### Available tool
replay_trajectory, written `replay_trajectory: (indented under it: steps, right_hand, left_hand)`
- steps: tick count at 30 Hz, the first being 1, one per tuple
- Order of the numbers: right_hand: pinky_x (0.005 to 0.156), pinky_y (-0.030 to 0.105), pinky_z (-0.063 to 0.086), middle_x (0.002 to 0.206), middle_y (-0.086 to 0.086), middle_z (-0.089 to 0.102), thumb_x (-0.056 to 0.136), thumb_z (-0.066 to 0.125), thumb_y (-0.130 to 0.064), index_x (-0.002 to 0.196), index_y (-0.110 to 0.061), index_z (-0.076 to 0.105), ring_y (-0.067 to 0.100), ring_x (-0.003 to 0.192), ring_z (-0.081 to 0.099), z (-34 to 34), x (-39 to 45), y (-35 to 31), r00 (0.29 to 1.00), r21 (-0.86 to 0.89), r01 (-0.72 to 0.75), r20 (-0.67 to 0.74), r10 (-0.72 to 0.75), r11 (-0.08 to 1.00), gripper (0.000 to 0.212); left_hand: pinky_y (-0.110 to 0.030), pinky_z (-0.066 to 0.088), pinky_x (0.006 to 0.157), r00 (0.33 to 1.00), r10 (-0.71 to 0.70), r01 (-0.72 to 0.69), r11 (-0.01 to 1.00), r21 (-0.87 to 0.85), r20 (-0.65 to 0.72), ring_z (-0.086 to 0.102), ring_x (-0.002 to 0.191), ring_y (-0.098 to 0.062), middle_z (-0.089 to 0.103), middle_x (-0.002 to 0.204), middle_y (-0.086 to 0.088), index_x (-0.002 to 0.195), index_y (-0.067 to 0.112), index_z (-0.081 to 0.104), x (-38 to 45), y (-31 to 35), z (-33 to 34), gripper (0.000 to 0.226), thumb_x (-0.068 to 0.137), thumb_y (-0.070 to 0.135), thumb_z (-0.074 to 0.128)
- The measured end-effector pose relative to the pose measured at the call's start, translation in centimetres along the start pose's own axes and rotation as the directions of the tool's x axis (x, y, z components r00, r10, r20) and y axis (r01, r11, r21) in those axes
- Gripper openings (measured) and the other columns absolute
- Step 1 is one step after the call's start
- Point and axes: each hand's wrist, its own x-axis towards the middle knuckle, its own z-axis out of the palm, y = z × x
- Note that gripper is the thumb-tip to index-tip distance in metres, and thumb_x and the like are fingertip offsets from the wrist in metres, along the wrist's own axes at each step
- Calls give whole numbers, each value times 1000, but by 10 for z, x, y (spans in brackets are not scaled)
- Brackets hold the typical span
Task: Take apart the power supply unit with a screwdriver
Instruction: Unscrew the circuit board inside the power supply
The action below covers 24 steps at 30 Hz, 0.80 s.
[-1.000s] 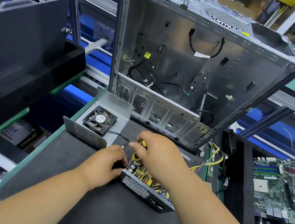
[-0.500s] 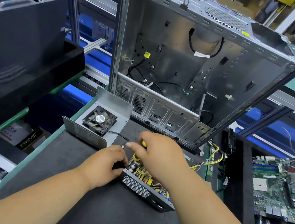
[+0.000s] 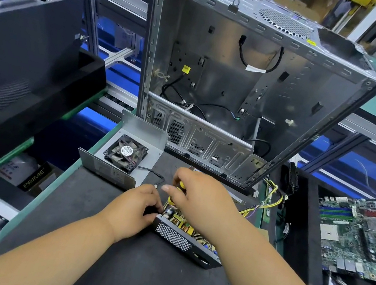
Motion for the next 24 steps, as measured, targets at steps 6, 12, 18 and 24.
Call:
replay_trajectory:
  steps: [6,12,18,24]
  right_hand:
    - [74,35,43,102,2,58,93,56,-25,113,-18,50,22,91,52,-2,-2,-2,1000,111,8,17,-10,994,22]
    - [76,30,35,103,1,54,89,55,-15,106,-15,55,17,96,44,-6,-7,0,999,117,37,-11,-36,992,17]
    - [78,32,41,99,-5,54,87,56,-17,100,-18,55,15,93,46,-8,-10,1,999,143,21,-45,-15,989,13]
    - [74,30,39,96,-6,54,86,56,-18,98,-20,54,15,90,46,-13,-15,4,997,162,11,-73,1,987,12]
  left_hand:
    - [-21,47,87,1000,-8,8,1000,13,-5,59,92,-8,61,99,9,89,13,75,1,2,0,16,76,4,74]
    - [-25,49,87,1000,3,-3,1000,18,-4,60,92,-9,61,98,9,88,13,75,1,2,0,15,76,4,74]
    - [-21,47,85,1000,25,-24,999,47,-14,60,91,-10,61,98,7,86,12,73,1,2,1,12,76,6,75]
    - [-21,48,82,1000,24,-23,999,45,-18,60,87,-8,60,95,11,84,13,74,3,1,2,11,76,7,77]
